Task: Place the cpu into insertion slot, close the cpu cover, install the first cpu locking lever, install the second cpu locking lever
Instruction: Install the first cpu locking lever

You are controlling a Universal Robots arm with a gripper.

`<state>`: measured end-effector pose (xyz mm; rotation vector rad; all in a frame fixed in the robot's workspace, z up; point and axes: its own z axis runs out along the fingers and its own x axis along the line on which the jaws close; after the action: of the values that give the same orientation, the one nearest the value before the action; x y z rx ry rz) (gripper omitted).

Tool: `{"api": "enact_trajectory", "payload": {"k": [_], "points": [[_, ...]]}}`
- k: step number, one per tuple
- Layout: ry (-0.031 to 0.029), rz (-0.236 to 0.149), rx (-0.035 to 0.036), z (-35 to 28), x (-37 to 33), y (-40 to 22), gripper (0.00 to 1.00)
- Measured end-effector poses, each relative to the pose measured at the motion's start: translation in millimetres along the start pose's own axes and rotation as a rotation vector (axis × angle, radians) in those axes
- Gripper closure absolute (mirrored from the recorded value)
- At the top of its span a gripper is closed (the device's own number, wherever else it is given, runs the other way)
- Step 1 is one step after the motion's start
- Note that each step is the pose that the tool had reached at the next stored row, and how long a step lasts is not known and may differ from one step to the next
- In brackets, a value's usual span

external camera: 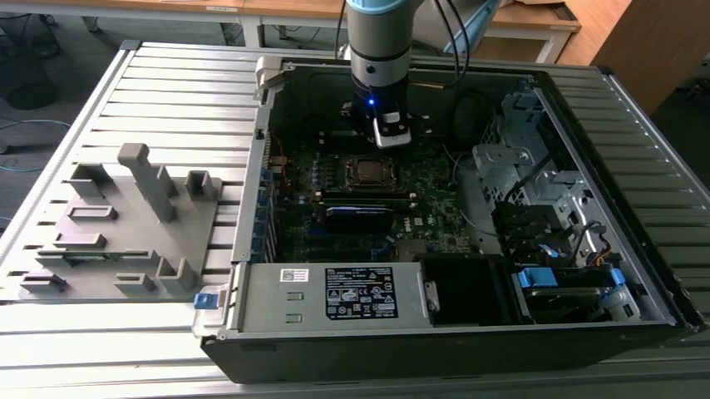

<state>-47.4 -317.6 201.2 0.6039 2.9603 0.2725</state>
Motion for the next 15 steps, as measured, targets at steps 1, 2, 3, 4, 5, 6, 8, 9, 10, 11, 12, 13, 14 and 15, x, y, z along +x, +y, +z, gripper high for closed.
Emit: {"api": "enact_trajectory", "payload": {"k": [1, 2, 3, 4, 5, 6, 8, 9, 10, 11, 12, 13, 14, 15], "points": [[0.0003, 0.000, -0.0007, 0.1, 0.2, 0.3, 0.89], [0.0006, 0.000, -0.0015, 0.1, 0.3, 0.5, 0.89], [0.0008, 0.000, -0.0021, 0.1, 0.5, 0.7, 0.89], [0.0011, 0.000, -0.0030, 0.2, 0.5, 0.8, 0.89], [0.0015, 0.001, -0.0040, 0.2, 0.6, 0.8, 0.89], [0.0019, 0.001, -0.0050, 0.2, 0.6, 0.8, 0.89], [0.0029, 0.001, -0.0076, 0.2, 0.7, 0.8, 0.89], [0.0035, 0.001, -0.0088, 0.1, 0.8, 0.7, 0.89], [0.0039, 0.002, -0.0099, 0.1, 0.9, 0.7, 0.89], [0.0046, 0.002, -0.0114, 0.1, 0.9, 0.6, 0.89], [0.0048, 0.002, -0.0122, 0.1, 0.9, 0.7, 0.89], [0.0048, 0.002, -0.0124, 0.2, 0.9, 0.7, 0.89], [0.0049, 0.002, -0.0125, 0.2, 1.0, 0.7, 0.89], [0.0050, 0.002, -0.0126, 0.1, 1.0, 0.7, 0.89]]}}
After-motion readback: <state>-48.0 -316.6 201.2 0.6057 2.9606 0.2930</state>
